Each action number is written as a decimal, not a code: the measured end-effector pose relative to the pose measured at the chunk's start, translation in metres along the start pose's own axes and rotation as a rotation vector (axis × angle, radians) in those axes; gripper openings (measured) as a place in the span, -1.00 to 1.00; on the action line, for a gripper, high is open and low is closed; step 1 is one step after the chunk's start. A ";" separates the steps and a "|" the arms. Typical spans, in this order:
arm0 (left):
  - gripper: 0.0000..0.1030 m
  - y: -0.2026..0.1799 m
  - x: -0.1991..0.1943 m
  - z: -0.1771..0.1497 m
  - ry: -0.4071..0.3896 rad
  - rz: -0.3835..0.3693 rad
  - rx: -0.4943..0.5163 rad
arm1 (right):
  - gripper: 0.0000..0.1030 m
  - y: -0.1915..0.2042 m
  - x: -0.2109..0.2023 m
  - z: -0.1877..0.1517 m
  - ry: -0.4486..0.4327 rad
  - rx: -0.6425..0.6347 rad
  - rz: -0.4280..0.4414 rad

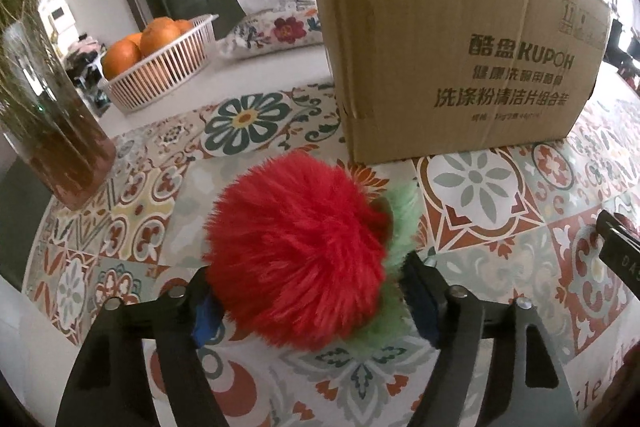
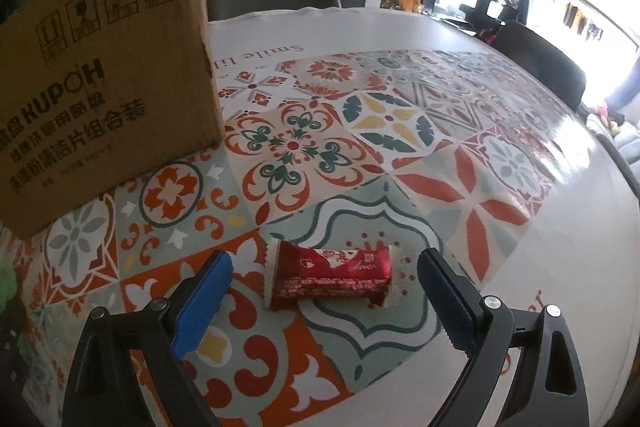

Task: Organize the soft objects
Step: 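Grasp the red pom-pom plush with the left tool while the right tool grasps the red candy bar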

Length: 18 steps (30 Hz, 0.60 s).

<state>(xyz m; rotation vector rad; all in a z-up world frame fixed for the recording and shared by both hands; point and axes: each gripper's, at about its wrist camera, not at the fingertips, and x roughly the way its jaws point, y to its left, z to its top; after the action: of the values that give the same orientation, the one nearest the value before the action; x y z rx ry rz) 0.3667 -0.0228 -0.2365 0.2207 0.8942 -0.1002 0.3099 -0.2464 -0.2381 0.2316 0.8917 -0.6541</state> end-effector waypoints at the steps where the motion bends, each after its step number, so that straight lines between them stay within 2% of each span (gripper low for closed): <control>1: 0.32 0.000 0.001 0.000 0.004 -0.003 -0.003 | 0.84 0.000 0.000 0.000 0.001 0.001 0.003; 8: 0.04 -0.002 0.002 0.001 0.004 -0.026 0.013 | 0.77 0.002 0.004 0.002 0.006 -0.013 0.043; 15: -0.09 -0.003 -0.003 0.001 -0.018 -0.053 0.015 | 0.31 0.004 0.001 0.001 0.008 -0.023 0.125; 18: -0.14 -0.003 -0.005 0.000 -0.019 -0.059 0.021 | 0.28 0.006 -0.001 -0.002 -0.003 -0.037 0.124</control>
<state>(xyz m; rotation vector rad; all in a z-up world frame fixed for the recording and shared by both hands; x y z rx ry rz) 0.3627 -0.0257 -0.2334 0.2124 0.8808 -0.1659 0.3119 -0.2404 -0.2384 0.2504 0.8789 -0.5221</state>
